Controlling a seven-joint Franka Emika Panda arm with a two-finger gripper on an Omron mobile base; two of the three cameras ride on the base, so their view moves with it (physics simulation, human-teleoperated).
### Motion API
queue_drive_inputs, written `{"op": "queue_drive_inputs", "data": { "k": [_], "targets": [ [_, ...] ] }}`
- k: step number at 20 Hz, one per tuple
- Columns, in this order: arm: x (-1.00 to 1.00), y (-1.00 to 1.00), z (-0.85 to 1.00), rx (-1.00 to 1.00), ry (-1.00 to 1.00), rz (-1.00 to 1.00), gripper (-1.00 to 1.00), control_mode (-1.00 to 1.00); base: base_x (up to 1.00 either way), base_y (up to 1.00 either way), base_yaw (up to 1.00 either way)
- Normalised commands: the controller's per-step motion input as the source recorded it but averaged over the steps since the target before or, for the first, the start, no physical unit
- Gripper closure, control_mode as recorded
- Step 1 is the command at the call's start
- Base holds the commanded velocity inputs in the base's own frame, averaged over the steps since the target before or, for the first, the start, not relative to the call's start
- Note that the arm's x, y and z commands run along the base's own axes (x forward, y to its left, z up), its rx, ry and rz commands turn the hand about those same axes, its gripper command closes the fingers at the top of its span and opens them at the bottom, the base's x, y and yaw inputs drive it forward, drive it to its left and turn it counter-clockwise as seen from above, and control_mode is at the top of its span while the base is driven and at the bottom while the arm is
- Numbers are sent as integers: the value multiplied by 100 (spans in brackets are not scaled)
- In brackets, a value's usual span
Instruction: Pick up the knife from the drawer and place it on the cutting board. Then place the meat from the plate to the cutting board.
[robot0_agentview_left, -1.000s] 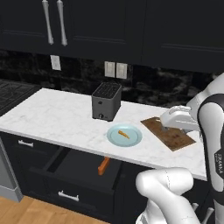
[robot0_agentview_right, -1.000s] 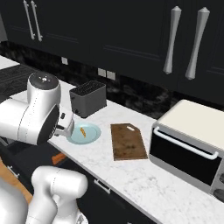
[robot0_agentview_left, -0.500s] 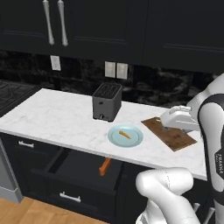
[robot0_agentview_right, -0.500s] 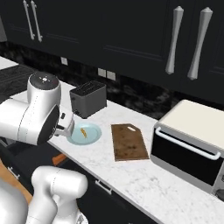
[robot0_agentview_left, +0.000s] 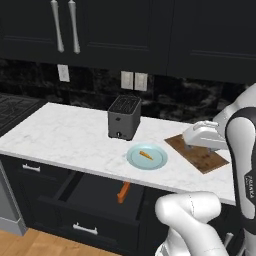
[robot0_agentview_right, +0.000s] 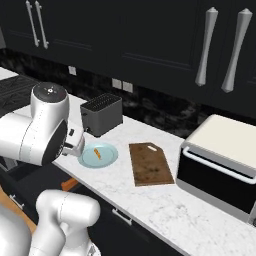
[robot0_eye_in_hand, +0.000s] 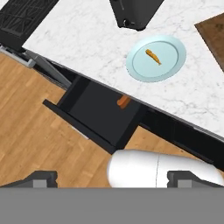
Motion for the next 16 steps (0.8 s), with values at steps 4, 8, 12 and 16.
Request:
{"op": "queue_drive_inputs", "data": {
  "k": [4, 8, 12, 16],
  "targets": [
    [0, 0, 0, 0, 0, 0, -100, 100, 0, 1, 0],
    [0, 0, 0, 0, 0, 0, -100, 100, 0, 2, 0],
    [0, 0, 0, 0, 0, 0, -100, 100, 0, 0, 0],
    [12, 55, -18, -8, 8, 0, -100, -100, 0, 0, 0]
  ]
}}
